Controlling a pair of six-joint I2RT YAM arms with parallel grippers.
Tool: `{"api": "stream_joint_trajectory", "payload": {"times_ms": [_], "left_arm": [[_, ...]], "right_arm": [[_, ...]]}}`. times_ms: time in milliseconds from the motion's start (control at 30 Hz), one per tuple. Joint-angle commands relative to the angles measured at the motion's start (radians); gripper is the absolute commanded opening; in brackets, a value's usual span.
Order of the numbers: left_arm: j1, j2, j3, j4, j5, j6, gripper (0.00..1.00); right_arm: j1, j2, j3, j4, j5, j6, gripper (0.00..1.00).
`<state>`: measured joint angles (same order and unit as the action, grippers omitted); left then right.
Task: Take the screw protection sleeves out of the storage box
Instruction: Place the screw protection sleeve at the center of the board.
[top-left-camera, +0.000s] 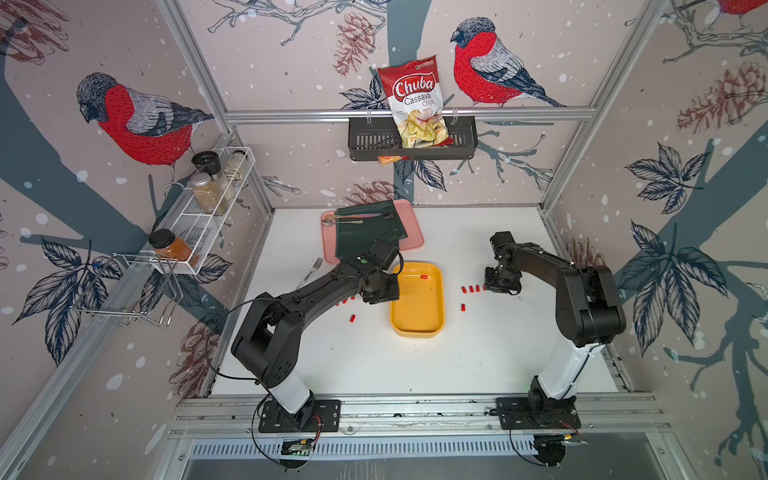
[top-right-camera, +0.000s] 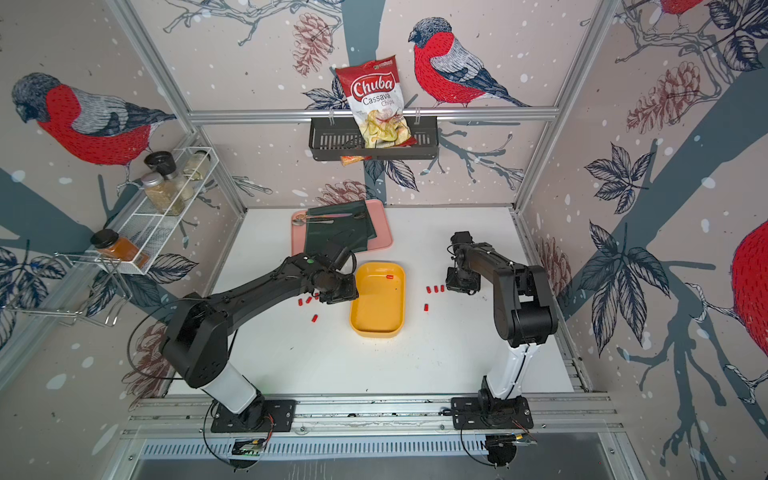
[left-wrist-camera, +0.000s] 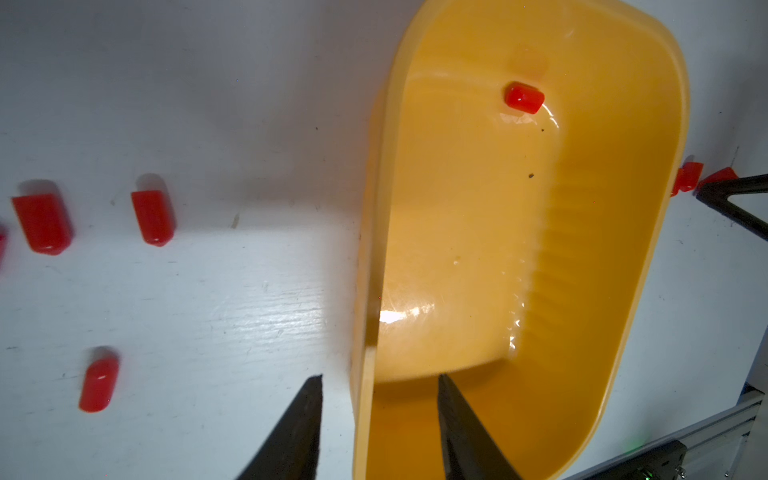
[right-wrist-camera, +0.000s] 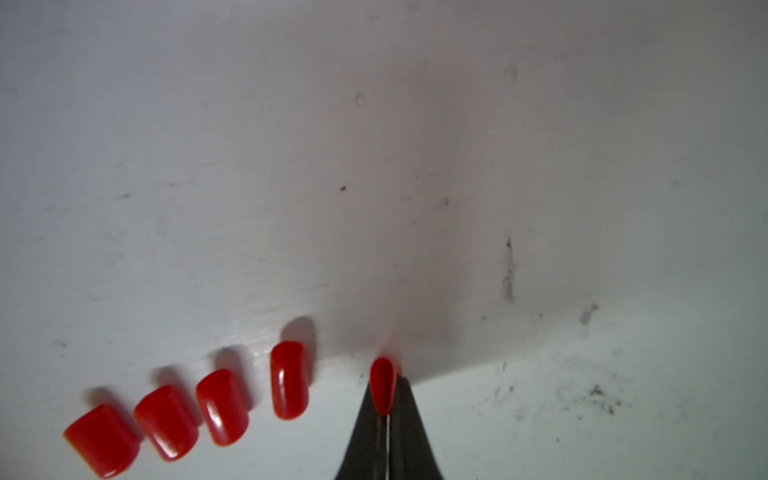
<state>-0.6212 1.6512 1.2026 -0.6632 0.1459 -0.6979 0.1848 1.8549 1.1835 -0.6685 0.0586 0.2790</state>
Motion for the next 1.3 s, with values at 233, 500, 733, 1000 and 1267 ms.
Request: {"api": "stream_joint_trajectory", "payload": {"times_ms": [233, 500, 733, 1000, 1267], "left_arm": [[0.002, 0.005, -0.004, 0.015, -0.008, 0.014, 0.46], [0.002, 0.002, -0.012, 0.016, -0.011, 0.017, 0.46], [0.002, 0.001, -0.012, 0.020, -0.009, 0.018, 0.46], [0.002, -0.002, -0.015, 0.024, -0.006, 0.017, 0.46], [0.002, -0.002, -0.020, 0.030, -0.003, 0.017, 0.46]], "right_arm": [[0.016, 0.040, 0.039, 0.047, -0.006, -0.011, 0.00], [0.024, 0.035, 0.013, 0.054, -0.019, -0.007, 0.08], [0.012, -0.013, 0.020, 0.048, -0.041, 0.015, 0.33], [0.005, -0.071, 0.039, -0.001, -0.046, 0.020, 0.35], [-0.007, -0.098, 0.082, -0.040, -0.052, 0.032, 0.35]]}}
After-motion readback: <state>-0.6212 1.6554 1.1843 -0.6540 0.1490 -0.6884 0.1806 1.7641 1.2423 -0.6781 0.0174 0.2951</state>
